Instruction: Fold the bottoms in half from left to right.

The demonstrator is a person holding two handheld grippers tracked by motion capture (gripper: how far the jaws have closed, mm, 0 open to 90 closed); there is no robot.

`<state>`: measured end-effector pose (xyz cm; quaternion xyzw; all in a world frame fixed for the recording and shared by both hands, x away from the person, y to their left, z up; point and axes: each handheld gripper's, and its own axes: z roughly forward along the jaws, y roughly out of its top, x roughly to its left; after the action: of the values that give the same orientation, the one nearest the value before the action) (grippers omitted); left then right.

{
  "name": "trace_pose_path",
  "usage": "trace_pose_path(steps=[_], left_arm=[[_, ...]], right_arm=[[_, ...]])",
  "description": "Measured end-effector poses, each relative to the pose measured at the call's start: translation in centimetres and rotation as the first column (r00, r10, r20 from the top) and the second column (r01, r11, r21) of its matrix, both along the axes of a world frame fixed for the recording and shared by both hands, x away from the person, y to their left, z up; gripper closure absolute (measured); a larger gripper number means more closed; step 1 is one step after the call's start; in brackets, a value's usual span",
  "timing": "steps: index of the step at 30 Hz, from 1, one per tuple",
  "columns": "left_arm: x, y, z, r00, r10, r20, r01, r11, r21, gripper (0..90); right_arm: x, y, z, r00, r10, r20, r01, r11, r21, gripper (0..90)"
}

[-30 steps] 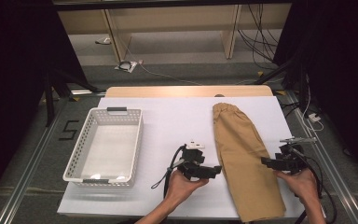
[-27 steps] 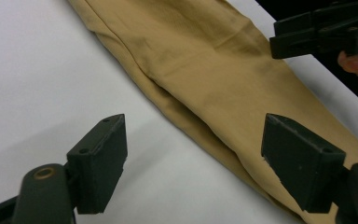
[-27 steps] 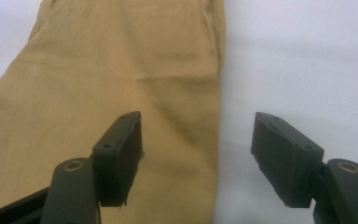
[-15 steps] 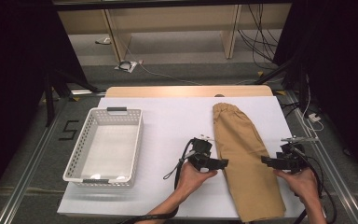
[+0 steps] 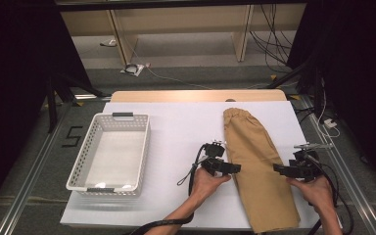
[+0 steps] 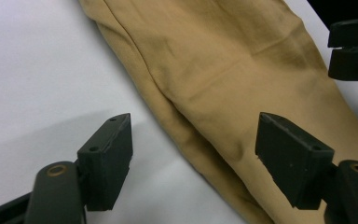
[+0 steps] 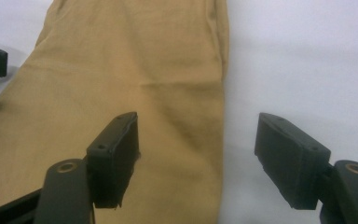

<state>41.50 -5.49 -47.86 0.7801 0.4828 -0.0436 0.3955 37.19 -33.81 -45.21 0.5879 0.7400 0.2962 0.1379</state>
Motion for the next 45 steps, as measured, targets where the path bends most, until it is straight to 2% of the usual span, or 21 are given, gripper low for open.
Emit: trace_pose_path(steps=[10, 18, 22, 28, 31, 37, 42, 45], left_arm=[[0.4, -1.2, -0.1, 0.9998, 0.003, -0.022, -0.002, 0.9997, 0.024, 34.2], [0.4, -1.8, -0.2, 0.9998, 0.003, -0.019, -0.003, 0.9997, 0.025, 45.9], [0.4, -2.0, -0.2, 1.0, 0.002, 0.002, -0.002, 0.9986, 0.052, 56.1], [0.7, -1.5, -0.4, 1.0, 0.009, -0.005, -0.008, 0.9988, 0.049, 78.0], [0.7, -1.6, -0.4, 1.0, 0.008, 0.001, -0.008, 0.9989, 0.047, 85.1], [0.4, -1.7, -0.3, 0.9995, -0.002, 0.03, 0.0, 0.998, 0.064, 88.6], [0.4, -1.6, -0.3, 0.999, -0.015, 0.043, 0.012, 0.998, 0.062, 88.9], [0.3, -1.5, -0.2, 0.9989, -0.017, 0.045, 0.014, 0.9981, 0.059, 89.0]], right_arm=[[0.1, -0.1, -0.2, 1.0, -0.001, 0.0, 0.001, 1.0, -0.005, 33.0], [0.1, -0.1, -0.3, 1.0, -0.004, -0.006, 0.004, 1.0, 0.004, 34.4], [0.1, -0.1, -0.3, 1.0, -0.001, -0.004, 0.001, 1.0, 0.005, 35.3], [0.1, -0.1, -0.3, 0.9999, -0.007, -0.016, 0.007, 0.9999, 0.008, 36.8], [0.2, -0.2, -0.4, 0.9997, -0.014, -0.019, 0.014, 0.9999, 0.007, 38.1], [0.2, -0.3, -0.6, 0.9991, -0.02, -0.037, 0.02, 0.9998, 0.007, 40.7], [0.3, -0.4, -0.9, 0.998, -0.025, -0.059, 0.026, 0.9995, 0.017, 43.2], [0.5, -0.5, -1.5, 0.9961, -0.017, -0.087, 0.02, 0.9994, 0.028, 48.7]])
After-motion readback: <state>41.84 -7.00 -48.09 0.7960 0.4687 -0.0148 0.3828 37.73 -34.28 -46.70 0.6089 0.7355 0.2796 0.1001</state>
